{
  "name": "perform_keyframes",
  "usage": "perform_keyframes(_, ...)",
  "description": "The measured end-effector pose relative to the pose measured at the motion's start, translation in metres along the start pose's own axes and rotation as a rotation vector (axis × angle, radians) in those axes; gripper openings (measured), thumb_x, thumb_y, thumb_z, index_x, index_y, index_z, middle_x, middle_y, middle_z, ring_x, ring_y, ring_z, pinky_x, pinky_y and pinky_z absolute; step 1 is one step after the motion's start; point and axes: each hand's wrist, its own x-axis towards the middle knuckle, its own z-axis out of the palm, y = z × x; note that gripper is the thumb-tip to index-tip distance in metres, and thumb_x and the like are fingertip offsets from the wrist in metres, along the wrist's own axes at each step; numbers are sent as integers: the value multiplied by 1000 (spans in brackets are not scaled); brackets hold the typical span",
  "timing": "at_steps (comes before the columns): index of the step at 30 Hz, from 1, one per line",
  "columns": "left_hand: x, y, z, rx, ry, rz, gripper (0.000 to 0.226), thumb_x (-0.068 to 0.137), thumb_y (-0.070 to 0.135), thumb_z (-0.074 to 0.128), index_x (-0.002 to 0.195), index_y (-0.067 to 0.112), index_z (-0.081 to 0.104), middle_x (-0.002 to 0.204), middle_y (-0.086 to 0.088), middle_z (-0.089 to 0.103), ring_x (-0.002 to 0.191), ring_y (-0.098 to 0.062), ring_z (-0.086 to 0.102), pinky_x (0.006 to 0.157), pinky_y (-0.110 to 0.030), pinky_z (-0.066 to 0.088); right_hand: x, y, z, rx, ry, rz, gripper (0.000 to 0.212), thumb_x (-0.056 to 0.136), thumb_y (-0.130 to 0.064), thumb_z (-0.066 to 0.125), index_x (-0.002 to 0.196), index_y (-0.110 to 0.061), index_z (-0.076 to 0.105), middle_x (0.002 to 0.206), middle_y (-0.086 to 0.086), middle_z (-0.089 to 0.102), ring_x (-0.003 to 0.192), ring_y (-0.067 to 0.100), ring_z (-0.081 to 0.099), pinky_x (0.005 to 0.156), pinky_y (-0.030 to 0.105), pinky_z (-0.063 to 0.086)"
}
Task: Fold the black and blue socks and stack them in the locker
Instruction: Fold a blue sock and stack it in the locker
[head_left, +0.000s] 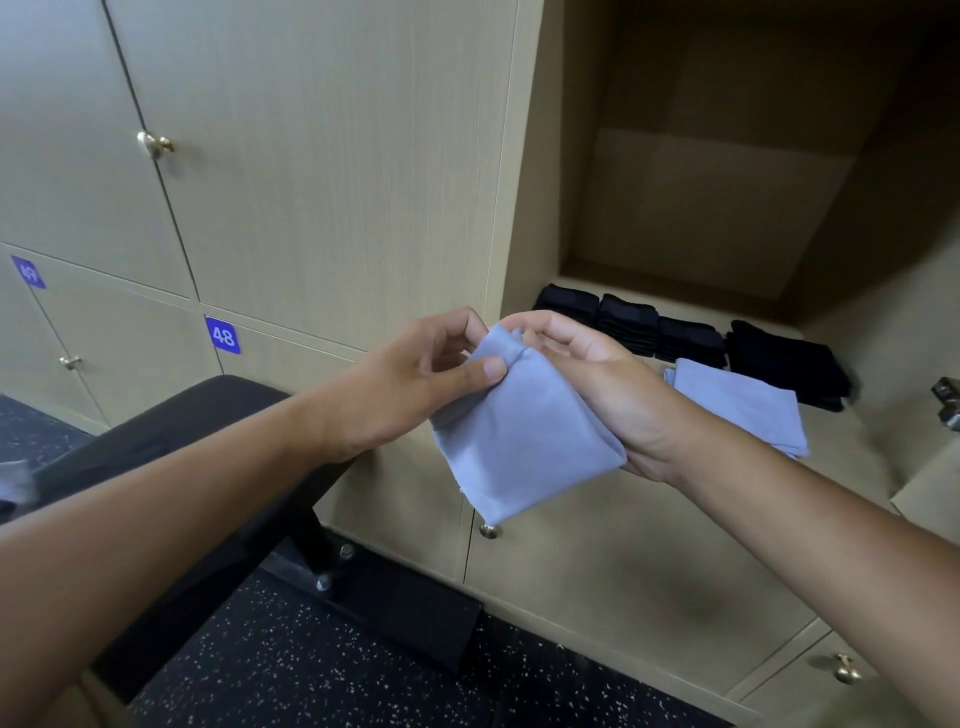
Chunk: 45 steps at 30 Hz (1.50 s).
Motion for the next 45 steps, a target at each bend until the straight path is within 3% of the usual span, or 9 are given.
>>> perform_keyframes(4, 0, -1, 0, 39, 112, -19, 24, 98, 25, 67, 98, 3, 58, 101, -4, 71, 90, -17, 69, 81, -32, 52, -2, -3, -6, -16, 4, 53, 38, 105, -41, 44, 130, -17, 62, 114, 4, 73, 94, 14, 68, 73, 22, 54)
perform_keyframes(8, 3, -3, -1, 59, 267, -52, 22, 100, 24, 64, 93, 5, 56, 96, 1, 71, 78, -15, 67, 72, -33, 49, -3, 1, -9, -18, 17, 67, 50, 95, -48, 56, 132, -13, 62, 131, 14, 67, 122, 31, 63, 109, 52, 43)
perform_keyframes(15, 12, -13, 3, 75, 484, -141, 14, 98, 29, 66, 92, 21, 58, 92, 6, 66, 74, -8, 62, 70, -27, 46, -1, 13, -9, -14, 260, 95, 52, 87, -10, 77, 131, -20, 52, 116, 9, 74, 100, 22, 74, 79, 34, 62)
perform_keyframes(22, 19, -12, 18, -196, 298, -279, 48, 91, 10, 74, 110, 25, 33, 101, -5, 62, 70, -21, 64, 53, -31, 53, 2, 11, -24, -134, 478, -39, 42, 90, -7, 74, 114, -26, 45, 101, 9, 77, 95, 29, 74, 86, 48, 58)
perform_keyframes(26, 25, -9, 32, -211, 194, -227, 27, 93, 1, 69, 103, 18, 50, 107, -12, 64, 77, -24, 71, 82, -49, 61, -2, 5, -36, -277, 605, -129, 37, 91, -9, 71, 104, -32, 45, 95, 13, 75, 92, 32, 72, 83, 51, 58)
perform_keyframes(30, 38, -8, 46, -147, 257, -167, 15, 92, 3, 73, 100, 13, 65, 102, -6, 67, 77, -18, 71, 77, -39, 61, -7, -3, -49, -356, 663, -178, 36, 95, -14, 65, 107, -39, 42, 93, 11, 74, 78, 26, 69, 58, 33, 50)
perform_keyframes(36, 65, -14, 68, -126, 341, -113, 16, 86, 12, 79, 94, 23, 71, 102, -25, 66, 81, -27, 64, 76, -50, 59, -19, -12, -79, -421, 554, -86, 8, 98, -24, 64, 103, -29, 62, 109, 4, 71, 92, 14, 68, 79, 33, 52)
perform_keyframes(39, 82, -17, 80, -131, 344, -93, 17, 86, 11, 79, 93, 24, 71, 102, -17, 70, 84, -21, 64, 70, -37, 54, -26, -16, -95, -363, 443, 14, 22, 95, -12, 69, 112, -26, 68, 113, 2, 73, 102, 18, 72, 76, 30, 58)
perform_keyframes(45, 110, -14, 108, -226, 309, -117, 17, 92, 7, 72, 104, 18, 75, 100, 0, 73, 87, -12, 71, 74, -24, 55, -39, -23, -124, -576, 622, -35, 41, 90, 0, 71, 124, -22, 70, 119, 0, 70, 103, 13, 68, 82, 19, 56)
